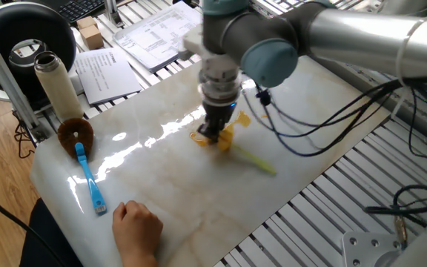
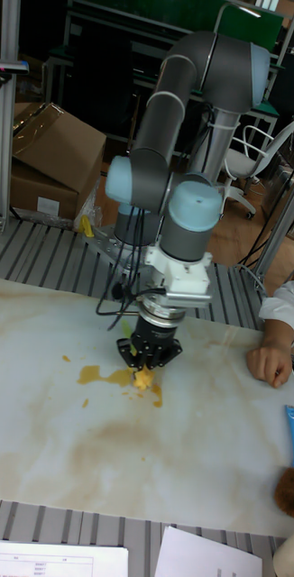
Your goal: Scrub the table with a brush
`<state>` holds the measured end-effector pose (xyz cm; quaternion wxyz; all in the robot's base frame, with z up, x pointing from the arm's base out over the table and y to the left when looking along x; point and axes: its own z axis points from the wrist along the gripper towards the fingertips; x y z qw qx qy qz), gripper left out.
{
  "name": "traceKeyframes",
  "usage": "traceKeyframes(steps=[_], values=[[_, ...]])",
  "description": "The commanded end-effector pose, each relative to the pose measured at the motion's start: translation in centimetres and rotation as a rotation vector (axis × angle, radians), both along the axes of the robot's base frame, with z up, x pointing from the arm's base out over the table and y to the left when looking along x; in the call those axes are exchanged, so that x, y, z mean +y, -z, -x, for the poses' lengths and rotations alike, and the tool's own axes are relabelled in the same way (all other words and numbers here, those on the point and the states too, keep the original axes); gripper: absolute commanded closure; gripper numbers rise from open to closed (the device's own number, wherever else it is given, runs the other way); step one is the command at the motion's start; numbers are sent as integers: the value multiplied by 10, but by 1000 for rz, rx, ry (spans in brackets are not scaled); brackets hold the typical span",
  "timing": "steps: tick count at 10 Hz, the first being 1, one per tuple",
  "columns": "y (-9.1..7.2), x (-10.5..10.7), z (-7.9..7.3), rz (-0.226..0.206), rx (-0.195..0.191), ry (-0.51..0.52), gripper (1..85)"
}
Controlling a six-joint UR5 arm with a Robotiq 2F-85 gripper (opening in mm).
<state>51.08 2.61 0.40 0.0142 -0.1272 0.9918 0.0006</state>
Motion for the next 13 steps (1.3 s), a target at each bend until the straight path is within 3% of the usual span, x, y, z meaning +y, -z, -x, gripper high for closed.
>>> traceKeyframes(steps=[1, 3, 5, 8, 9, 10, 11, 12, 13], values=[[2, -60, 7, 20, -16, -86, 840], [2, -87, 12, 59, -34, -98, 840], [2, -79, 12, 25, -37, -73, 840], [2, -83, 20, 36, -8, 19, 840], [3, -82, 14, 41, -31, -10, 840], [5, -114, 8, 104, -48, -107, 840], [-1, -153, 6, 192, -41, -185, 840], [-12, -176, 5, 263, -35, -236, 840], [-18, -176, 7, 257, -34, -246, 840]])
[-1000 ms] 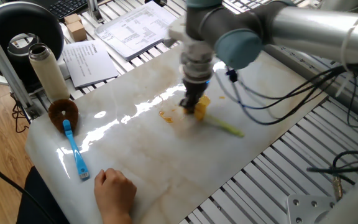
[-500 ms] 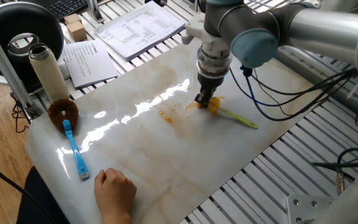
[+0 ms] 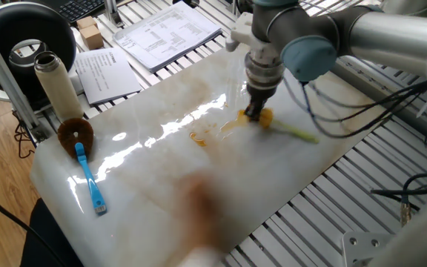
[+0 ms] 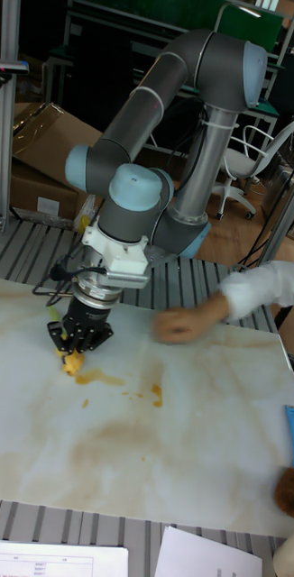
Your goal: Scrub the table with a brush
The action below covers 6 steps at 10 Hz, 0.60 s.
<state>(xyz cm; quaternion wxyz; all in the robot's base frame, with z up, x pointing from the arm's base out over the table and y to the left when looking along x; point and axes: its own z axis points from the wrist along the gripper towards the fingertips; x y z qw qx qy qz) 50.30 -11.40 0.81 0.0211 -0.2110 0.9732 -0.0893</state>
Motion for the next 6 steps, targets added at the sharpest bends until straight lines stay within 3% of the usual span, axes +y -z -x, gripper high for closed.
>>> traceKeyframes(steps=[1, 3, 6], values=[[-13, -25, 0, 40, 4, -63, 840], [-13, -11, 3, -7, 10, -34, 840], [-3, 56, 3, -125, -6, 61, 840]])
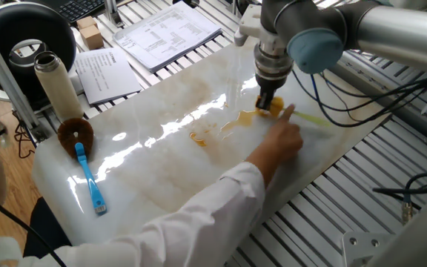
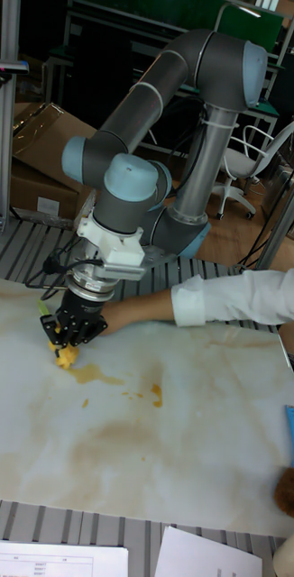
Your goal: Scrub the table with a brush
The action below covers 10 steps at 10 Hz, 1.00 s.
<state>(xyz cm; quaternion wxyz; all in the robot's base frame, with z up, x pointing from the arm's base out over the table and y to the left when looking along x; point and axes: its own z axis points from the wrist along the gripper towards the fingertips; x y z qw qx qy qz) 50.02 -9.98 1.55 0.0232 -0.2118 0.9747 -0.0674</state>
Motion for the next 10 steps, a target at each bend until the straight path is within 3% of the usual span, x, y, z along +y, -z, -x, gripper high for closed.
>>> traceKeyframes(steps=[1, 3, 4, 5, 7, 9, 10], values=[[13, 61, 1, -104, -22, 92, 840], [17, 92, 5, -168, -35, 150, 840], [12, 89, 7, -163, -30, 150, 840], [8, 78, 6, -160, -14, 131, 840], [10, 30, -5, -172, 21, 33, 840], [17, -11, -4, -62, 20, -1, 840], [15, -18, -4, -35, 21, -24, 840]])
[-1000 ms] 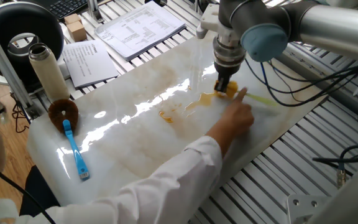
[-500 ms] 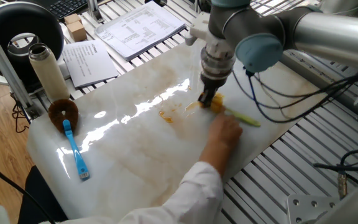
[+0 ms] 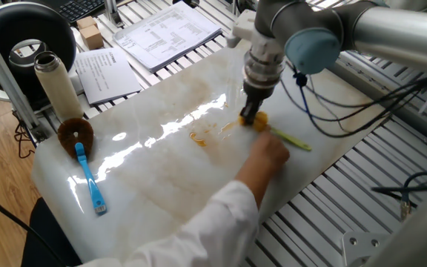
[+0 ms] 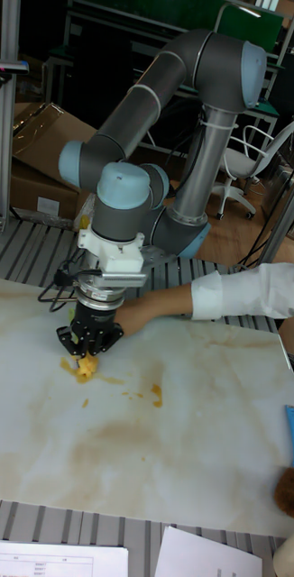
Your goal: Scrub the table with a brush
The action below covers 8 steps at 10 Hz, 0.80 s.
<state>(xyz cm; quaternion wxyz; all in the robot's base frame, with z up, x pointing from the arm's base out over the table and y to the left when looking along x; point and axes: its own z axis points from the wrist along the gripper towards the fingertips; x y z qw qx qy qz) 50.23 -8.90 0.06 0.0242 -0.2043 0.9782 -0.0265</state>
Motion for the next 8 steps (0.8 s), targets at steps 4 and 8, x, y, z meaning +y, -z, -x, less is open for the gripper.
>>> traceKeyframes(steps=[4, 8], values=[[-9, 20, 14, 58, 26, 48, 840], [-9, 38, 18, -29, 14, 9, 840]])
